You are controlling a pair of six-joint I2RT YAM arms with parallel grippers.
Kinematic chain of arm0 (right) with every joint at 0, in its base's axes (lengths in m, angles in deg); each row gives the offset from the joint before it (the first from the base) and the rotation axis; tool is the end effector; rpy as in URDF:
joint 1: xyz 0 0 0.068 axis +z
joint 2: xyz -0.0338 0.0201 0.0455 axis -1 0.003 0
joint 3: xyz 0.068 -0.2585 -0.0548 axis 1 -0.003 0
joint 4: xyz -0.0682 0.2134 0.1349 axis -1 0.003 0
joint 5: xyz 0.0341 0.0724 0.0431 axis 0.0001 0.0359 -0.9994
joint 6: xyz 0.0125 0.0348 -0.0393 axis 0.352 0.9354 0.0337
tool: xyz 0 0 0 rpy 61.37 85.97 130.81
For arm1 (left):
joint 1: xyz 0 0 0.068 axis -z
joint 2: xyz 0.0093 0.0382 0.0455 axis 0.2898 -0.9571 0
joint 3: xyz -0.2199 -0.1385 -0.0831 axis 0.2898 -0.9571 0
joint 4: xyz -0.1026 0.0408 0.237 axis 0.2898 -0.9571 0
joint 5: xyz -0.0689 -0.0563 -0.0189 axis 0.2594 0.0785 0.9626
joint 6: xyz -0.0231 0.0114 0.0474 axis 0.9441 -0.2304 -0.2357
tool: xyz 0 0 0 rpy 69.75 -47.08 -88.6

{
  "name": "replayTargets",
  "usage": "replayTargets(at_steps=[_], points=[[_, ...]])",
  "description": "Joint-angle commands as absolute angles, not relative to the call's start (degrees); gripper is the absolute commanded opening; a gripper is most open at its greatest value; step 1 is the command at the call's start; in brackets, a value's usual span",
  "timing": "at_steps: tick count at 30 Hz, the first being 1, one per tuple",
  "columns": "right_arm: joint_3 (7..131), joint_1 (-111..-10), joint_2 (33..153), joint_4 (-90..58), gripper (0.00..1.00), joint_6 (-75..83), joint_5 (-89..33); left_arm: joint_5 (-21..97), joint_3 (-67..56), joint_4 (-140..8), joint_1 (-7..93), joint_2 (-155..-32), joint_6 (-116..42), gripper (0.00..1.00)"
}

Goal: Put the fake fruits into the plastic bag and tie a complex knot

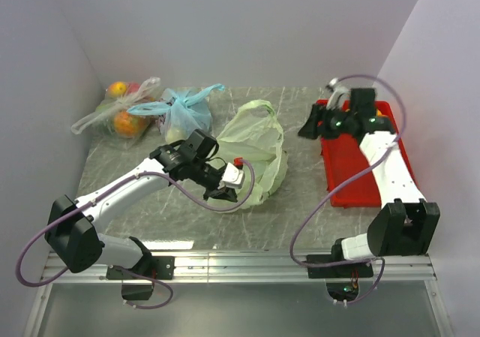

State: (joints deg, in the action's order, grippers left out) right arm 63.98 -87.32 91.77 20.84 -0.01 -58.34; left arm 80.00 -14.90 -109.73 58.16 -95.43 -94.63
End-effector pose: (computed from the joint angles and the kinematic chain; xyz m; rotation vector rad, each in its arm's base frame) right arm 0.2936 0.0349 0.3191 -0.3074 2.2928 0.8286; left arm 0.1828 -0.1973 0.2894 1.8376 1.4513 -1.0627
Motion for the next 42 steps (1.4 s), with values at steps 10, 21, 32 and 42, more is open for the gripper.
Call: replayTargets(at_steps=[10, 21, 32, 42], points=[[101.3, -103.7, 123.3, 29.3, 0.86, -20.1, -33.4, 77.5, -15.9, -107.0, 60.0, -93.1, -95.7, 0.00], [112.9, -104.3, 141.0, 22.3, 0.88, -24.3, -26.1, 77.4, -16.1, -107.9, 60.1, -92.9, -95.6, 0.00], [106.1, -104.2, 140.1, 9.7, 0.89, -25.2, -28.2, 77.3, -17.3, -107.4, 60.1, -92.9, -94.8, 0.00], [112.2, -104.0, 147.9, 12.7, 0.89, -26.4, -27.3, 76.8, -16.8, -108.2, 60.1, -93.7, -95.3, 0.00]])
